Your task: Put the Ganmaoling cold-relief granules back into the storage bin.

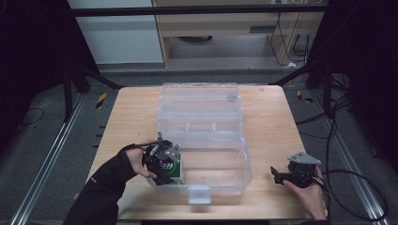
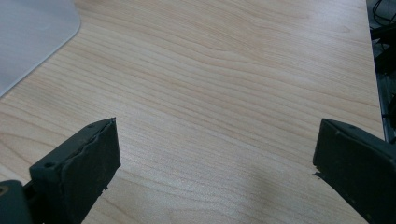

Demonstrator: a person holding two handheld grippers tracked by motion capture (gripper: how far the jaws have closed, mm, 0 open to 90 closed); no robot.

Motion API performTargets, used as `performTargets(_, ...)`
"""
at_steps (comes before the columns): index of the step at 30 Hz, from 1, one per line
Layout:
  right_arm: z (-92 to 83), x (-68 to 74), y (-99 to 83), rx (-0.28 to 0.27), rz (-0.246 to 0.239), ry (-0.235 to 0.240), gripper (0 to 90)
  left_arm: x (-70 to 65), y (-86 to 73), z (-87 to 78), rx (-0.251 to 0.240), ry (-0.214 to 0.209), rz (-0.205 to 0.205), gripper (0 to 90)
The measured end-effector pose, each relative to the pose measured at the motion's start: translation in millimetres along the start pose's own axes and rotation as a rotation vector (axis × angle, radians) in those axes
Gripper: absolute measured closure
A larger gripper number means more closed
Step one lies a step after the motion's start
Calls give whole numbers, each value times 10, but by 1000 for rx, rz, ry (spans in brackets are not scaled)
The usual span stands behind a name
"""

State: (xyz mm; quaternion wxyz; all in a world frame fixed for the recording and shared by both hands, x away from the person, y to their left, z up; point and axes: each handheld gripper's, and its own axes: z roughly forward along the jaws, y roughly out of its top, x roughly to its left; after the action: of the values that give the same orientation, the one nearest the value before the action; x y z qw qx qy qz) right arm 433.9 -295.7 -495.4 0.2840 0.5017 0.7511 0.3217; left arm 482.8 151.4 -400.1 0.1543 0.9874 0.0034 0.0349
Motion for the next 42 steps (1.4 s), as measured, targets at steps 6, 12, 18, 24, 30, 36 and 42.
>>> performTargets(6, -1, 2, 0, 0, 1, 1, 11, 3, -4, -13, -17, -3, -4, 124)
performTargets(12, 0, 3, 0, 1, -1, 3, 11, 1, -1, -125, -59, 21, -9, 151)
performTargets(18, -8, -1, 0, 1, 6, -2, 11, -24, -71, -297, -130, 57, -51, 185)
performTargets(24, -13, -9, -7, 0, 7, 0, 11, -70, -223, -470, -202, 126, -114, 221)
performTargets(30, -20, -7, -11, 2, 14, -1, 12, -110, -490, -614, -277, 186, -203, 219)
performTargets(36, -20, -12, -16, 5, 15, -7, 12, -133, -791, -647, -347, 260, -322, 218)
performTargets(42, -19, -18, -20, 5, 17, -9, 12, -131, -1096, -560, -411, 329, -465, 217)
